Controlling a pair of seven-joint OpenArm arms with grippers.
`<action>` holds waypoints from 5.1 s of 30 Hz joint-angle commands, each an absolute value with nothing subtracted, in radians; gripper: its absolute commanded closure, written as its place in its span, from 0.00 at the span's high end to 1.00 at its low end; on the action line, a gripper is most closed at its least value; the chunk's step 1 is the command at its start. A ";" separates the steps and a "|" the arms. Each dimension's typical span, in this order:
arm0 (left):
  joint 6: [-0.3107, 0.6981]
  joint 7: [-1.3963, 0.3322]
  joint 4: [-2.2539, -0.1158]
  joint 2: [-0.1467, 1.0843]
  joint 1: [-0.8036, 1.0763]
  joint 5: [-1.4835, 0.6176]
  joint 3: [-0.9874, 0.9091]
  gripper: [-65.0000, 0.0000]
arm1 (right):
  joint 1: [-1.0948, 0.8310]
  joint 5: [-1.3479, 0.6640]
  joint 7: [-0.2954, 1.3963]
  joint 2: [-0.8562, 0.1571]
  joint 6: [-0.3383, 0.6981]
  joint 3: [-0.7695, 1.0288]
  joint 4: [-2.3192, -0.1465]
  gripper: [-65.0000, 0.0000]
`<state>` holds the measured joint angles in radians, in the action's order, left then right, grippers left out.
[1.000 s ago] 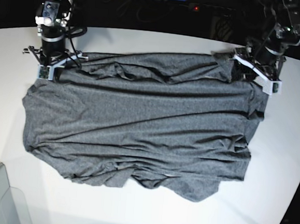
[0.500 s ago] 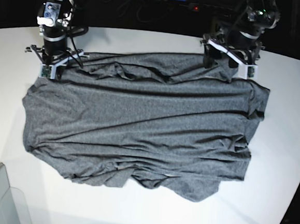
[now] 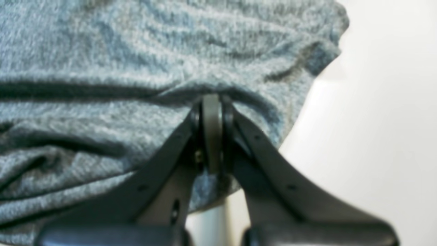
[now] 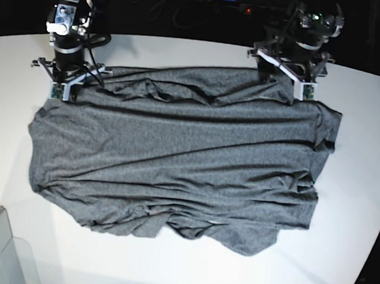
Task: Layout the t-shirt on the table in an organized manner, then fold the t-shirt properly
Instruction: 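Grasp the collar-side corner with the left gripper, right gripper holding its corner, then pull the held corner with the left gripper away from the right gripper, then drag the held corner with the left gripper back toward the collar edge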
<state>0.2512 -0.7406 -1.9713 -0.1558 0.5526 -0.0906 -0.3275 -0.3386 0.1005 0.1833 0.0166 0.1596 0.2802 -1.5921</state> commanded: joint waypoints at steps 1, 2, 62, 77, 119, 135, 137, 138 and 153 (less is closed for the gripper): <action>0.251 -0.727 -1.979 -0.157 0.542 -0.097 -0.328 0.67 | -0.328 0.097 0.157 0.013 0.156 0.280 -1.607 0.00; 0.251 -0.727 -1.969 -0.157 0.538 -0.097 -0.328 0.67 | -0.320 0.097 0.159 0.013 0.156 0.280 -1.607 0.00; 0.252 -0.751 -2.028 -0.157 0.417 -0.268 -0.621 0.00 | -0.285 0.097 0.162 0.010 0.156 0.283 -1.586 0.00; 0.252 -0.908 -2.022 -0.157 0.251 -0.312 -0.766 0.00 | -0.285 0.097 0.156 0.010 0.156 0.280 -1.567 0.00; 0.252 -1.148 -1.960 -0.045 0.197 -0.559 -1.015 0.00 | -0.168 0.097 0.156 -0.022 0.157 0.352 -1.369 0.00; 0.259 -1.144 -1.673 0.033 0.117 -0.492 -1.023 0.43 | -0.183 0.097 0.156 -0.024 0.157 0.357 -1.377 0.00; 0.260 -1.147 -1.707 0.030 0.124 -0.492 -1.023 0.43 | -0.183 0.097 0.156 -0.022 0.157 0.357 -1.377 0.00; 0.262 -1.148 -1.742 0.025 0.127 -0.492 -1.023 0.44 | -0.183 0.097 0.156 -0.022 0.157 0.357 -1.377 0.00; 0.260 -1.047 -1.977 -0.119 0.432 -0.515 -0.920 0.44 | -0.183 0.097 0.156 -0.022 0.157 0.358 -1.379 0.00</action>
<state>0.2611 -1.0515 -1.9614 -0.1268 0.4290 -0.4950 -0.9199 -0.1783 0.0898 0.1188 -0.0189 0.1604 0.3553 -1.3743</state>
